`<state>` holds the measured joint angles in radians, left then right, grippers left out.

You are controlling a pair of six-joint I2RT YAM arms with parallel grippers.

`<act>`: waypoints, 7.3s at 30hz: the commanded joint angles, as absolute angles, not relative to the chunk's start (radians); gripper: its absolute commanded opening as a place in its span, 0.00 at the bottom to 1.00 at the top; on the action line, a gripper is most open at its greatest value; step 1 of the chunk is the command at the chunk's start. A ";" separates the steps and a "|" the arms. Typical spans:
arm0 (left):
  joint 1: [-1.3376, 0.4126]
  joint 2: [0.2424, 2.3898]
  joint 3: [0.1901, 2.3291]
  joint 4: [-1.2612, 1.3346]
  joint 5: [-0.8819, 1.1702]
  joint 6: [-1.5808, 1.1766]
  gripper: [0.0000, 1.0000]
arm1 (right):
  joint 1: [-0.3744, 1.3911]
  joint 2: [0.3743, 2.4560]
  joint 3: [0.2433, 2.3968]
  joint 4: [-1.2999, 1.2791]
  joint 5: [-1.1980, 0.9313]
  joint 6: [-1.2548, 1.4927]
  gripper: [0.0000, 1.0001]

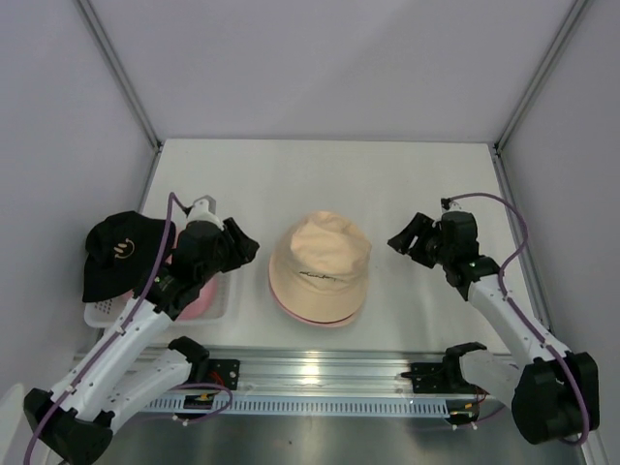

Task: Stack the hats

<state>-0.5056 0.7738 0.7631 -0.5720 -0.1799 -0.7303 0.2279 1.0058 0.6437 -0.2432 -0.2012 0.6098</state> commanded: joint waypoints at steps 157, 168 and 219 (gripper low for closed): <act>-0.615 0.851 0.748 -0.656 0.092 -0.563 0.49 | 0.459 1.255 0.658 -0.047 -0.282 0.577 0.48; -0.566 0.643 1.155 -1.124 -0.462 -0.579 0.99 | 0.356 1.066 0.963 -0.419 -0.097 0.391 1.00; 0.500 0.824 1.049 -0.615 0.150 -0.321 0.01 | 0.250 1.095 1.160 -0.328 -0.325 0.486 0.99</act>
<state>0.5255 0.9539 0.9730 -0.6529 0.0132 -0.3138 0.2516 1.1027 1.0996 -0.3389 -0.3378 0.4747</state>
